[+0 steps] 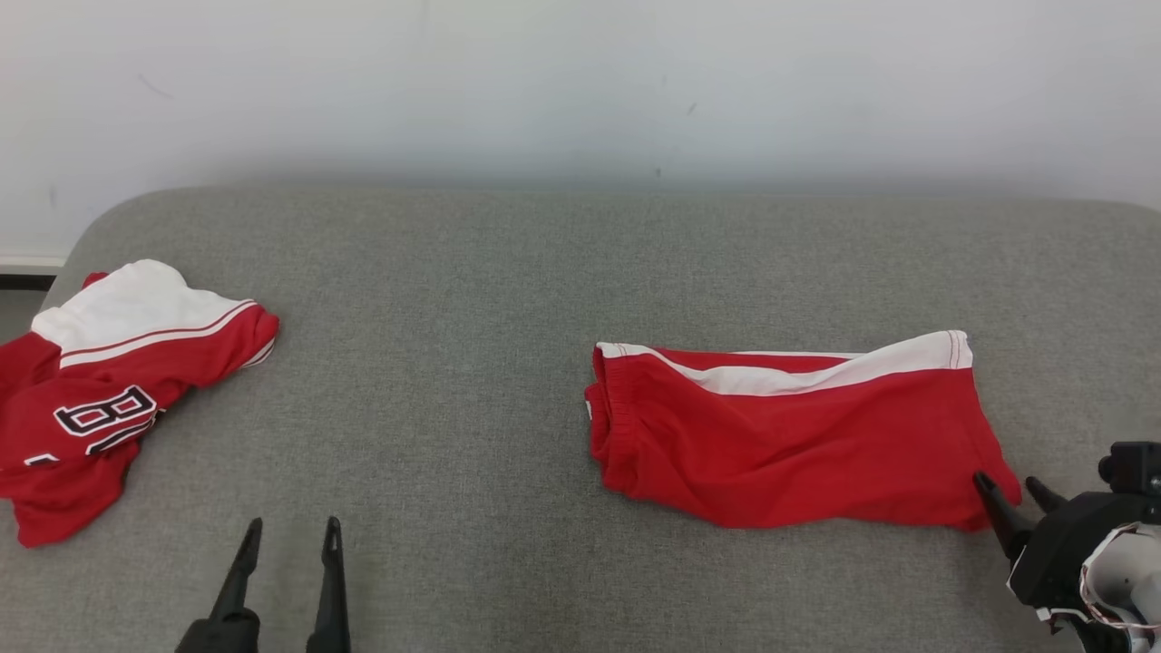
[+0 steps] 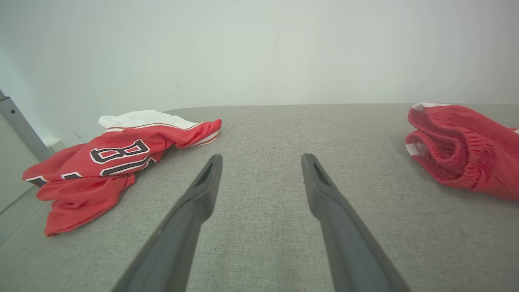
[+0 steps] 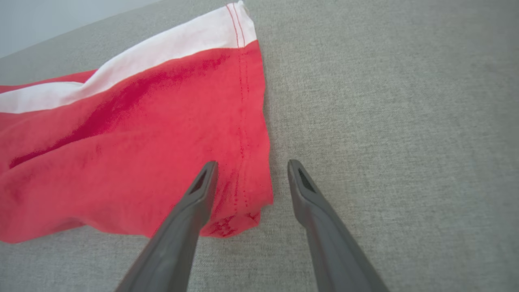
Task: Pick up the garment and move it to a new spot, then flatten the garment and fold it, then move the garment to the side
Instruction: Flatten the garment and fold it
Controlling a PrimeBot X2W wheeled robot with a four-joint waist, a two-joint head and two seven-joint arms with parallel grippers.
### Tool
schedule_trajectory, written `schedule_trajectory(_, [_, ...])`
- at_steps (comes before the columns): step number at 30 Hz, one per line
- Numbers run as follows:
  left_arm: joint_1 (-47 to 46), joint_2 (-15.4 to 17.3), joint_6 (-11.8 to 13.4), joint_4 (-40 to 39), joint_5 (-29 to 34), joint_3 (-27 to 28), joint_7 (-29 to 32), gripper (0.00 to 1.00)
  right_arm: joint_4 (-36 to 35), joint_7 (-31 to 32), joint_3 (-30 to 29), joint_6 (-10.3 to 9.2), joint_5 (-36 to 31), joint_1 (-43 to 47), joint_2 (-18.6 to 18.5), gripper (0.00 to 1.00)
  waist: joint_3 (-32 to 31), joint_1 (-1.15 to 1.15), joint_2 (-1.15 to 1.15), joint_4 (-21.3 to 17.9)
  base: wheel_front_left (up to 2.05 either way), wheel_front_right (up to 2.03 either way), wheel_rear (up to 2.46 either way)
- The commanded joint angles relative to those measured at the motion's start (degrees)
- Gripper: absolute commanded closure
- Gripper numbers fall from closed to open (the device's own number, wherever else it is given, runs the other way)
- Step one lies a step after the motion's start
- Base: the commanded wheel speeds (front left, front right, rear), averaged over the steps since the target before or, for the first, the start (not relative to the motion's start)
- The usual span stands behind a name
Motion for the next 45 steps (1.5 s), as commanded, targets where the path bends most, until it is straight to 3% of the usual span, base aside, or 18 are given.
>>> schedule_trajectory(1, [1.02, -0.30, 0.06, -0.34, 0.77, -0.08, -0.18, 0.00, -0.46, -0.23, -0.46, -0.14, 0.27, -0.01, -0.40, 0.00, -0.45, 0.00, 0.00, -0.38, 0.00, 0.00, 0.00])
schedule_trajectory(7, [0.49, -0.85, -0.39, -0.97, 2.03, 0.08, -0.18, 0.00, 1.02, 1.10, -1.50, -0.14, -2.69, -2.70, -0.12, 0.00, -0.20, 0.00, 0.00, 0.83, 0.00, 0.00, 0.00])
schedule_trajectory(21, [-0.85, -2.19, -1.78, -0.56, 2.59, 1.01, -0.18, 0.00, 13.45, 4.93, -1.04, -0.14, -7.84, -9.41, 4.24, 0.00, 1.68, 0.00, 0.00, 3.86, 0.00, 0.00, 0.00])
schedule_trajectory(22, [-0.85, -2.25, -1.85, -0.63, 2.45, 1.18, -0.18, 0.00, 13.79, 5.33, -0.74, -0.14, -8.07, -9.47, 4.49, 0.13, 1.78, 0.00, 0.00, 3.85, 0.00, 0.00, 0.00])
schedule_trajectory(23, [-0.85, -2.25, -1.85, -0.63, 2.45, 1.18, -0.18, 0.00, 13.79, 5.33, -0.74, -0.14, -8.07, -9.47, 4.49, 0.13, 1.78, 0.00, 0.00, 3.85, 0.00, 0.00, 0.00])
schedule_trajectory(24, [-0.85, -2.34, -1.85, -0.67, 2.47, 1.31, -0.18, 0.00, 14.13, 5.91, -0.37, -0.14, -8.25, -9.51, 4.73, 0.57, 1.90, 0.00, 0.00, 3.84, 0.00, 0.00, 0.00])
schedule_trajectory(25, [-0.89, -2.46, -1.86, -0.65, 2.54, 1.39, -0.18, 0.00, 14.61, 6.30, -0.27, -0.14, -8.06, -9.61, 4.89, 0.90, 2.02, 0.00, 0.00, 3.83, 0.00, 0.00, 0.00])
schedule_trajectory(26, [-0.98, -2.53, -1.88, -0.60, 2.64, 1.44, -0.18, 0.00, 14.90, 6.33, -0.22, -0.14, -7.97, -9.83, 4.91, 1.00, 2.16, 0.00, 0.00, 3.82, 0.00, 0.00, 0.00])
schedule_trajectory(30, [-1.33, -3.04, -2.18, -0.33, 2.80, 1.54, -0.18, 0.00, 16.84, 5.55, -0.56, -0.15, -8.18, -11.03, 4.34, 1.00, 2.37, 0.00, 0.00, 3.79, 0.00, 0.00, 0.00])
schedule_trajectory(39, [0.08, -3.77, -2.38, -0.26, 2.78, 2.56, -0.18, 0.00, 20.36, 1.95, -2.11, -0.15, -8.08, -12.11, -0.65, 1.00, 0.82, 0.00, 0.00, 2.08, 0.00, 0.00, 0.00])
schedule_trajectory(45, [0.67, -4.18, -2.45, -0.43, 2.90, 2.97, -0.18, 0.00, 14.87, 0.35, -1.42, -0.15, -7.02, -12.66, -0.72, 1.00, 0.03, 0.00, 0.00, -0.18, 0.00, 0.00, 0.00])
